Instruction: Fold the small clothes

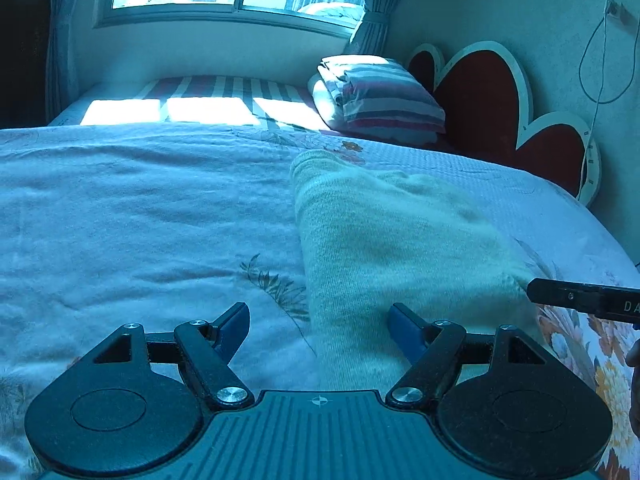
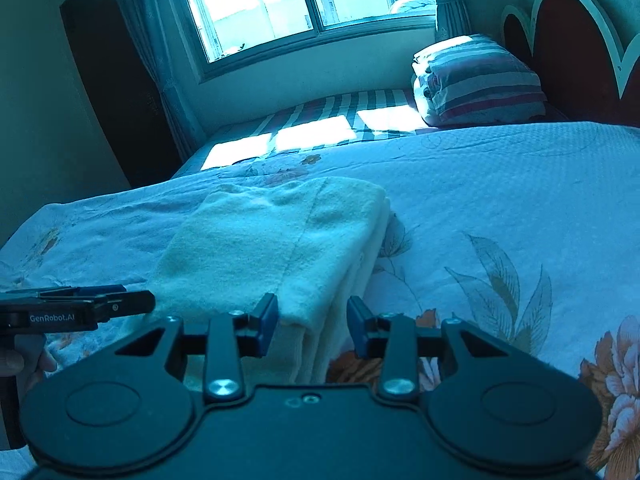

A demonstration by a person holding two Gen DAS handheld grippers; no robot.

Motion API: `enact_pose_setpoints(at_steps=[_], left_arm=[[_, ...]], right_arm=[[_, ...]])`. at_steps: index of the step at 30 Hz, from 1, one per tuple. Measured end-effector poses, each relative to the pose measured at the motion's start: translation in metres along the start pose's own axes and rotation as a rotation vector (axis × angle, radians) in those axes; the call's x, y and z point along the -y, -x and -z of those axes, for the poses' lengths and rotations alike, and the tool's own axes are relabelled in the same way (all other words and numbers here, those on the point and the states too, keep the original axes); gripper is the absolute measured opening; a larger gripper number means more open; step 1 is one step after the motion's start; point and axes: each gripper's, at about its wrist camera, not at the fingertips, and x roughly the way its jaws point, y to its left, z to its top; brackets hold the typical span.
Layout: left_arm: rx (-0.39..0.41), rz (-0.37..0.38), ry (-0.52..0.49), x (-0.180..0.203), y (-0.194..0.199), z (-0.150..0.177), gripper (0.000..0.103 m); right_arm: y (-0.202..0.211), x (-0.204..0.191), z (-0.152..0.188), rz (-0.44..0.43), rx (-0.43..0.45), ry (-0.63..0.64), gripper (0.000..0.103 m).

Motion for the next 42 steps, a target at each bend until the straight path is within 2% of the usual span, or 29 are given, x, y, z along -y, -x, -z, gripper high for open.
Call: enact_pose_setpoints(at_steps=[4, 7, 10, 11, 12, 14, 17, 20, 28, 33, 35, 37, 42], left_arm=[[-0.014, 0.014, 0.011, 0.000, 0.015, 0.014, 0.076], [-0.023, 0.033, 0.014, -0.003, 0.020, 0.023, 0.076], [-0.014, 0.074, 0.045, -0.012, 0.025, 0.021, 0.076], [-0.006, 0.100, 0.055, -0.015, 0.027, 0.018, 0.076], [-0.014, 0.138, 0.068, -0.019, 0.025, 0.014, 0.076], [-0.032, 0.190, 0.086, -0.025, 0.018, 0.008, 0.076], [-0.094, 0.292, 0.142, -0.038, 0.003, 0.002, 0.076], [-0.152, 0.364, 0.206, -0.052, -0.014, 0.000, 0.076], [-0.202, 0.508, 0.331, -0.072, -0.051, -0.008, 0.076], [-0.219, 0.575, 0.336, -0.072, -0.068, -0.014, 0.074], [-0.224, 0.578, 0.333, -0.073, -0.075, -0.016, 0.062], [-0.224, 0.592, 0.345, -0.074, -0.081, -0.017, 0.059], [-0.216, 0.629, 0.301, -0.068, -0.089, -0.021, 0.058]], right_arm=[[0.014, 0.005, 0.007, -0.010, -0.014, -0.066, 0.041], [0.027, -0.001, 0.014, -0.006, -0.010, -0.057, 0.041], [0.037, 0.003, 0.019, -0.018, -0.011, -0.141, 0.042], [0.039, 0.004, 0.020, -0.023, -0.005, -0.152, 0.049], [0.040, 0.006, 0.020, -0.031, 0.003, -0.168, 0.064], [0.041, 0.014, 0.019, -0.057, 0.022, -0.228, 0.075], [0.036, 0.028, 0.020, -0.119, 0.021, -0.283, 0.070], [0.024, 0.049, 0.021, -0.215, -0.001, -0.372, 0.067], [-0.021, 0.079, 0.017, -0.342, -0.107, -0.452, 0.066], [-0.038, 0.083, 0.011, -0.411, -0.120, -0.463, 0.062], [-0.046, 0.080, 0.007, -0.434, -0.137, -0.441, 0.061], [-0.051, 0.077, 0.003, -0.441, -0.145, -0.422, 0.060], [-0.060, 0.079, -0.002, -0.475, -0.152, -0.418, 0.055]])
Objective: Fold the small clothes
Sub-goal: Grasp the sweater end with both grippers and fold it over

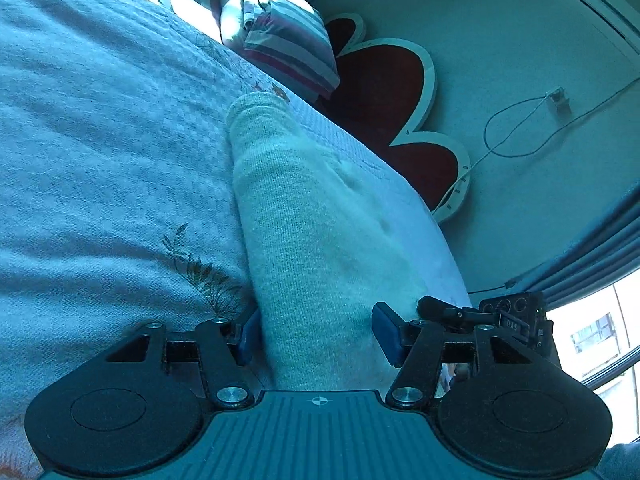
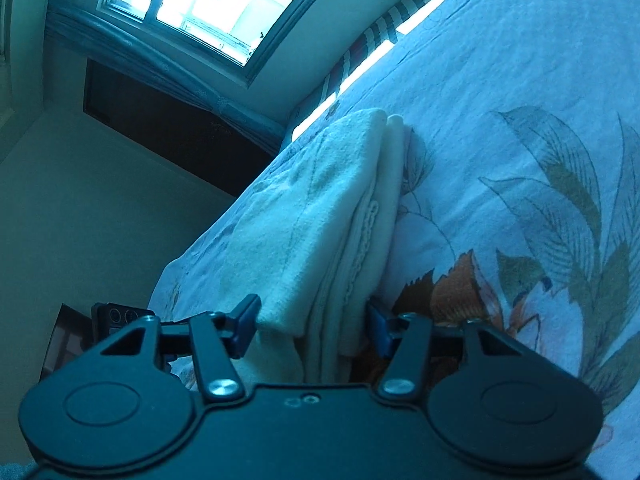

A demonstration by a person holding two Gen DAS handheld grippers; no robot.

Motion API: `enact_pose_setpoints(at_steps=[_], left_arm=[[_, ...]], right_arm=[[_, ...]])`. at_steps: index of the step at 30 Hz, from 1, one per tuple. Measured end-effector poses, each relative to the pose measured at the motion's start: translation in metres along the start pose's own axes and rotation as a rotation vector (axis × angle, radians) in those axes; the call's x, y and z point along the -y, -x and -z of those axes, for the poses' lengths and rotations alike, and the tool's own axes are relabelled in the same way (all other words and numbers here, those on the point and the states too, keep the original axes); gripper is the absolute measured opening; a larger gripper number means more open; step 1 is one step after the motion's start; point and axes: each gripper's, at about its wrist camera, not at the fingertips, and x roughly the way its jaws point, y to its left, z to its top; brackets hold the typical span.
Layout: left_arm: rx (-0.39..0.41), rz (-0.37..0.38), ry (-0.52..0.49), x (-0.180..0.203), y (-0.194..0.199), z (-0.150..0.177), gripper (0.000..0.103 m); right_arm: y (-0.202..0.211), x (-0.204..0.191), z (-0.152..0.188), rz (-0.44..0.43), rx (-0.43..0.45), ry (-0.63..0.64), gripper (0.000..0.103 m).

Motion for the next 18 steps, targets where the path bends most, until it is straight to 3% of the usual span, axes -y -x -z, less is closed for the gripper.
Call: enact_pose_setpoints(at_steps=[6, 11, 18], left_arm=[[-0.006, 0.030, -0.008, 0.001, -0.012, -0.008, 0.058], [0.013, 0.006, -0.010, 0.004, -0.020, -0.008, 0.039], [0.062, -0.067, -0.059, 0.032, -0.016, -0.002, 0.033]], right_arm=[[-0.013, -0.001, -0.008, -0.038, -0.034, 0.036, 0.050], [-0.017, 0.001, -0.011, -0.053, -0.037, 0.036, 0.045], [-0.013, -0.012, -0.006, -0.015, -0.007, 0.086, 0.035]])
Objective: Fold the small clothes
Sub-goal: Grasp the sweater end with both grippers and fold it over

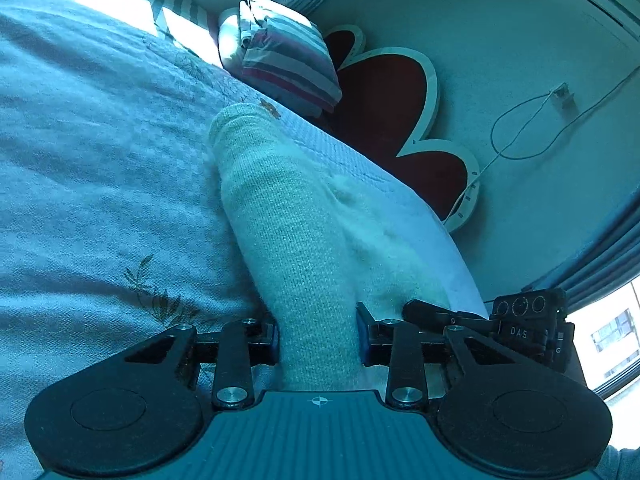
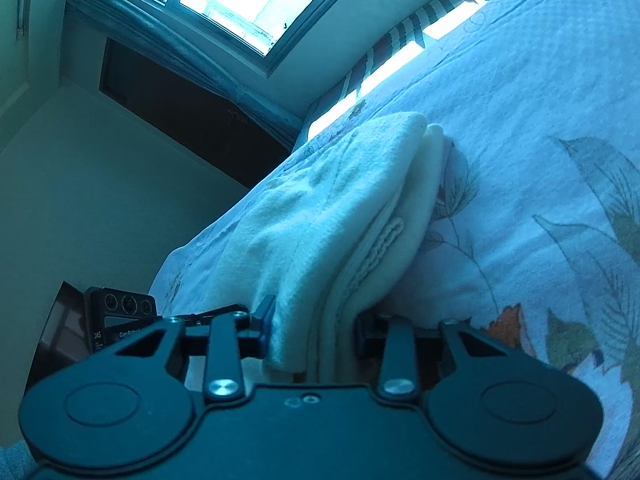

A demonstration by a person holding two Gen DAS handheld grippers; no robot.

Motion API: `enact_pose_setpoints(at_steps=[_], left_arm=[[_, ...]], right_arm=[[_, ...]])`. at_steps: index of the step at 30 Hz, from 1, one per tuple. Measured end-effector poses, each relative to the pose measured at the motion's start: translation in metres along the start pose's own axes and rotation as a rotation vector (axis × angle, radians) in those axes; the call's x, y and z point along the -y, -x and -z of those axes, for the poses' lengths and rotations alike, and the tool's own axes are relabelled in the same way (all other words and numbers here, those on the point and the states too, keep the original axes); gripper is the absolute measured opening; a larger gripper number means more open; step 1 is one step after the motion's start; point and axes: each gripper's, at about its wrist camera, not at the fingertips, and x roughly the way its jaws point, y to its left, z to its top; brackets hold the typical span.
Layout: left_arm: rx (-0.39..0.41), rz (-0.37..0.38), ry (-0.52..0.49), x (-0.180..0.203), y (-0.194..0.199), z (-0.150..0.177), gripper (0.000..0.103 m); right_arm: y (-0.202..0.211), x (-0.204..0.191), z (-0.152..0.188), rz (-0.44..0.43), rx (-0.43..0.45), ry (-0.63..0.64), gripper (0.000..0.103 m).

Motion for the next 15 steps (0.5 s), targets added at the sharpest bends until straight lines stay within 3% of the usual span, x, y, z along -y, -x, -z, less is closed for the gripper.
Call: enact_pose_setpoints(at_steps=[9, 15], left_arm=[[0.083, 0.017, -0.101, 0.053, 0.048, -0.010, 0.032], [0.130, 0.003, -0.139, 0.062, 0.106, -0.012, 0.032]], right_arm=[[0.038, -0.061, 0.000, -0.027, 0.068, 0.126, 0.034], [0.048, -0.108, 0.003, -0.049, 0.082, 0.191, 0.034]])
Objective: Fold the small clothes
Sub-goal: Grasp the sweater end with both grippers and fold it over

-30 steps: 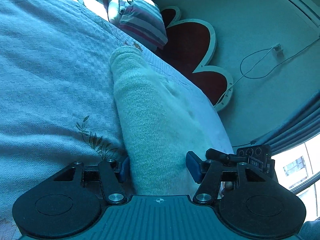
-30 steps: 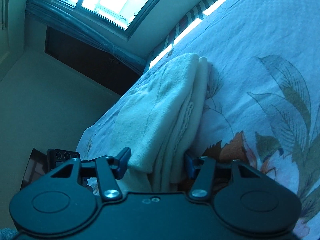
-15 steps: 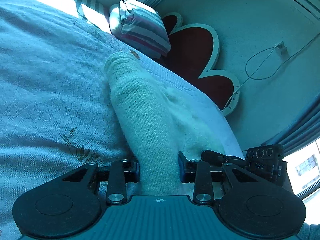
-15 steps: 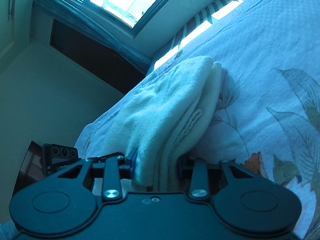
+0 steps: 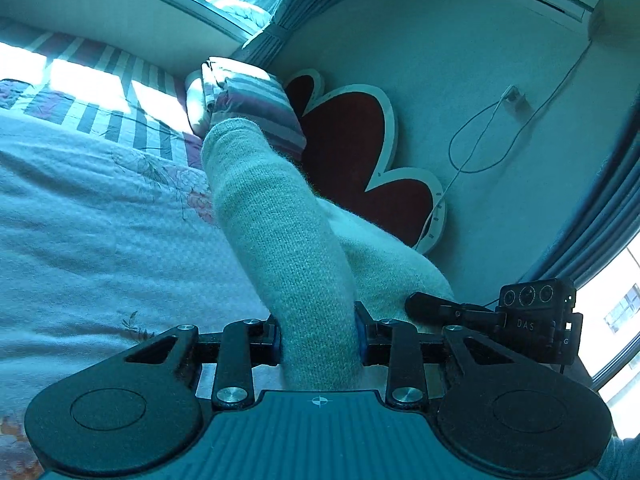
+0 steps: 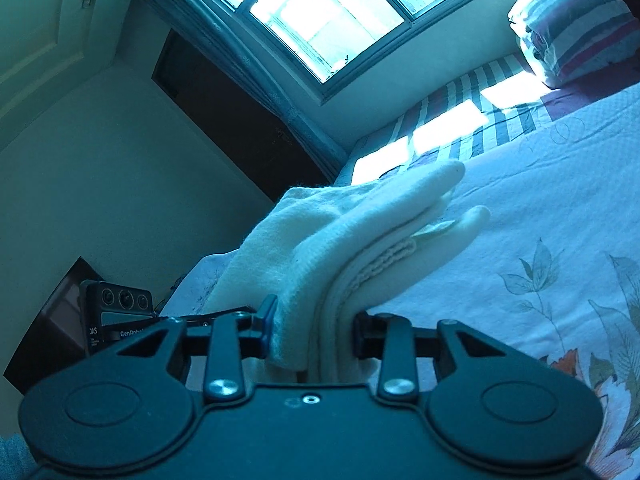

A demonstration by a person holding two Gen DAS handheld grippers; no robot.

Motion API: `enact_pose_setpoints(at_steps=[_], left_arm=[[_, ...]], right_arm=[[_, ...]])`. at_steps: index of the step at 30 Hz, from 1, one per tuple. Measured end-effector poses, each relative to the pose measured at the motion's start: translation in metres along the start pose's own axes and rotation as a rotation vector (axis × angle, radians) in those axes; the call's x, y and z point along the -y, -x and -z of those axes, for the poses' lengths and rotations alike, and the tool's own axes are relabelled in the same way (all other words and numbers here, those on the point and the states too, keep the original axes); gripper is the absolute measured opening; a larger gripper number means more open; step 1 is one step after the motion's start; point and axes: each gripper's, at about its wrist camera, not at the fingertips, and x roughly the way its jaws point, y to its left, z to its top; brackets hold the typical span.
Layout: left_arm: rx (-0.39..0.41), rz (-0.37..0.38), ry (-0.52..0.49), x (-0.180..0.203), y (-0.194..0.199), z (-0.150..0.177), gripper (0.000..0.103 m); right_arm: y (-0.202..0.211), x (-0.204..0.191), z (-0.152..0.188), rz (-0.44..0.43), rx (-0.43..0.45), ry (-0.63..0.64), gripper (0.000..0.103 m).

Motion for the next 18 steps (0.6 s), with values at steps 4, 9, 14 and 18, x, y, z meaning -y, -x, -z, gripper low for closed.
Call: enact_pose_setpoints(at_steps=[4, 9, 14, 18], left_arm=[[0.028, -0.017, -0.017, -0.007, 0.044, -0.005, 0.032], [0.040, -0.034, -0.017, -0.031, 0.094, -0.009, 0.032], [0.039, -0.060, -0.001, -0.067, 0.132, -0.008, 0.032], [0.032, -0.077, 0.042, -0.103, 0.150, -0.002, 0.032]], right_arm=[[-0.015, -0.033, -0.001, -0.027, -0.001, 0.034, 0.034], [-0.047, -0.072, 0.003, -0.042, -0.014, 0.058, 0.034], [-0.088, -0.101, 0.015, -0.053, -0.039, 0.055, 0.034], [-0.126, -0.108, 0.026, -0.062, -0.066, 0.029, 0.035]])
